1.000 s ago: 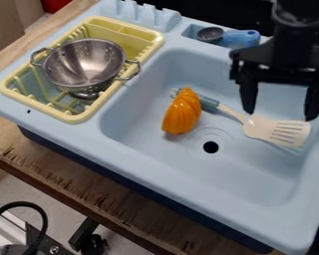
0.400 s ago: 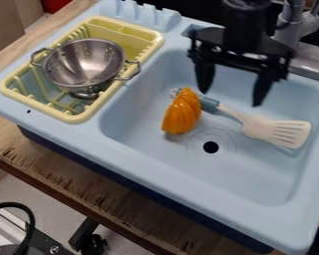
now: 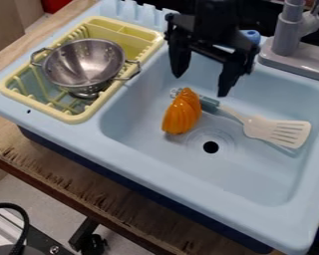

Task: Put the sliced pumpkin in the silver pot

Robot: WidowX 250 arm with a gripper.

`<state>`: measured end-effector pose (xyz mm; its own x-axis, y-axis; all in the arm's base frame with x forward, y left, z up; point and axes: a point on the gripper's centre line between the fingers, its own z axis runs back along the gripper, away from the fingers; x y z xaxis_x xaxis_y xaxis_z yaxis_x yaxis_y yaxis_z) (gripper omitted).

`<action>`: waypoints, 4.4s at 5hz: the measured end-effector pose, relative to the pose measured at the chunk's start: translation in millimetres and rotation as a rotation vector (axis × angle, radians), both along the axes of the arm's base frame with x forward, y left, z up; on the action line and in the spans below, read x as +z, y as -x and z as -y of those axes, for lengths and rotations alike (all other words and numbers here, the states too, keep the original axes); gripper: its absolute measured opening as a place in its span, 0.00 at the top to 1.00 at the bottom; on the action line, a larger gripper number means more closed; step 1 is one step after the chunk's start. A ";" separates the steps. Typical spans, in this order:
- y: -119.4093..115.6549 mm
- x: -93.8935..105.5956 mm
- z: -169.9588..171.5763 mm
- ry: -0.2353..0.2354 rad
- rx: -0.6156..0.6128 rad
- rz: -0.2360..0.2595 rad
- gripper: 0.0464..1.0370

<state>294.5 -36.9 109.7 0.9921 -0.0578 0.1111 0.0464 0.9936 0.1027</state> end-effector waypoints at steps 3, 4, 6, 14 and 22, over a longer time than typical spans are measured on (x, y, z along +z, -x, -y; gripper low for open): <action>-6.7 -1.3 -13.0 0.047 -0.027 -0.001 0.05; -9.6 -5.1 -20.0 0.026 -0.027 -0.001 0.05; 1.4 -25.3 -19.1 -0.015 -0.019 -0.003 0.05; 22.1 -24.5 2.2 0.036 0.127 -0.015 0.43; 21.2 50.1 -117.9 0.255 0.278 0.097 0.43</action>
